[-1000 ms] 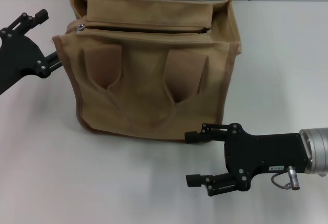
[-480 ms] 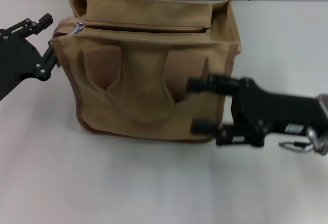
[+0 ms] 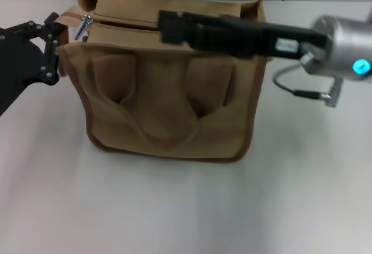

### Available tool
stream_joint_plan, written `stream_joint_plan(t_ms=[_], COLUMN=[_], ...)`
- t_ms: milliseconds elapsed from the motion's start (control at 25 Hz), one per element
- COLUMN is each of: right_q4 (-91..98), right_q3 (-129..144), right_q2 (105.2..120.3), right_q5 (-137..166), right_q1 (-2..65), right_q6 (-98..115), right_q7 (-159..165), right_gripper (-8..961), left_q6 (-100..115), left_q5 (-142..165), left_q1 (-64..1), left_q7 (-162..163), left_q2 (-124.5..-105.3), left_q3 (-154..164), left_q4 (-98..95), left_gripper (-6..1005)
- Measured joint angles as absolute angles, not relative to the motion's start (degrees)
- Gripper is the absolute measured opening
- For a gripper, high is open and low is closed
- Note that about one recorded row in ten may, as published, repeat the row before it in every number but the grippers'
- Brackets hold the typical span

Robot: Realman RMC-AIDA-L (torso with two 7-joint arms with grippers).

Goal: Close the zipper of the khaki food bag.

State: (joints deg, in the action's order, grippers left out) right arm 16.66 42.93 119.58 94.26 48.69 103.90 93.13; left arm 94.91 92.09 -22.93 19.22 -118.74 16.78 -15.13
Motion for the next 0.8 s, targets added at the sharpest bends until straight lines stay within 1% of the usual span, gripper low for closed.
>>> stream_joint_plan(t_ms=[40, 240, 440, 800], right_q4=[16.7, 16.6, 16.6, 16.2], right_q3=[43.1, 44.4, 49.0, 52.6], right_q2=[119.61, 119.64, 119.80, 119.89], right_q5=[94.2, 94.2, 94.2, 94.1], right_q1=[49.8, 54.3, 57.6, 60.8], right_q6=[102.4, 93.7, 87.0, 82.0], right_q7=[95.4, 106.0, 112.7, 116.6], right_gripper=[822, 801, 780, 742], left_q6=[95.9, 97.3, 98.0, 98.9], left_q5=[91.2, 90.6, 90.2, 90.1], left_q1=[-22.9, -22.9, -23.1, -24.3], left_q7=[18.5, 17.3, 17.2, 17.6], left_q2=[-118.75, -118.76, -118.76, -118.74], left_q3=[16.8, 16.8, 16.8, 16.8], left_q4=[-14.4, -13.6, -13.0, -12.7], left_gripper=[86, 14, 16, 19])
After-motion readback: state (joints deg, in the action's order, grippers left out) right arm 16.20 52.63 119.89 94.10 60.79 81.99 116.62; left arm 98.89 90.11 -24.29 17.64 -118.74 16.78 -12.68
